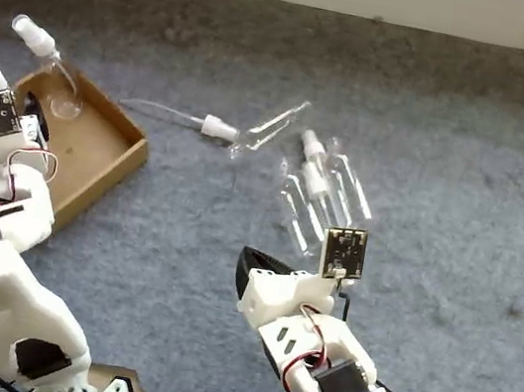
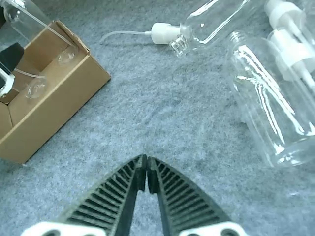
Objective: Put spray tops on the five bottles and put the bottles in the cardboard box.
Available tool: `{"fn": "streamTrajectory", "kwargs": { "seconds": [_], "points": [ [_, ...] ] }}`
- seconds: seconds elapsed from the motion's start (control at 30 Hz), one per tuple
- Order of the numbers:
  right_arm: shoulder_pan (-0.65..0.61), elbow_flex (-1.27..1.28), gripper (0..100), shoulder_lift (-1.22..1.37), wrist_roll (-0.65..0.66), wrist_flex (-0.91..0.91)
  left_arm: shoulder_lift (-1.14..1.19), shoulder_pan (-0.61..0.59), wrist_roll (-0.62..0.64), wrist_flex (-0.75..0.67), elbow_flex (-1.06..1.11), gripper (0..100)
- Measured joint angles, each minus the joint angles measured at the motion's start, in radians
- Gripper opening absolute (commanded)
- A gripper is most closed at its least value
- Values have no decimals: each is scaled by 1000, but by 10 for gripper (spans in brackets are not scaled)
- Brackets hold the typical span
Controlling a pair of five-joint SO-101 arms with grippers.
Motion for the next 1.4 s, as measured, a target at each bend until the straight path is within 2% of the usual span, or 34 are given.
{"fn": "streamTrajectory", "kwargs": {
  "seconds": [0.2,0.7,0.87,1.07,1.27,1.4],
  "points": [
    [0,0,5,0,0,0,100,0,0,-38,-58,59],
    [0,0,5,0,0,0,103,0,0,-49,-60,61],
    [0,0,5,0,0,0,103,0,0,-49,-60,128],
    [0,0,5,0,0,0,103,-12,2,-49,-60,127],
    [0,0,5,0,0,0,103,-29,0,-49,-58,203],
    [0,0,5,0,0,0,103,-31,0,-46,-57,205]
  ]
}}
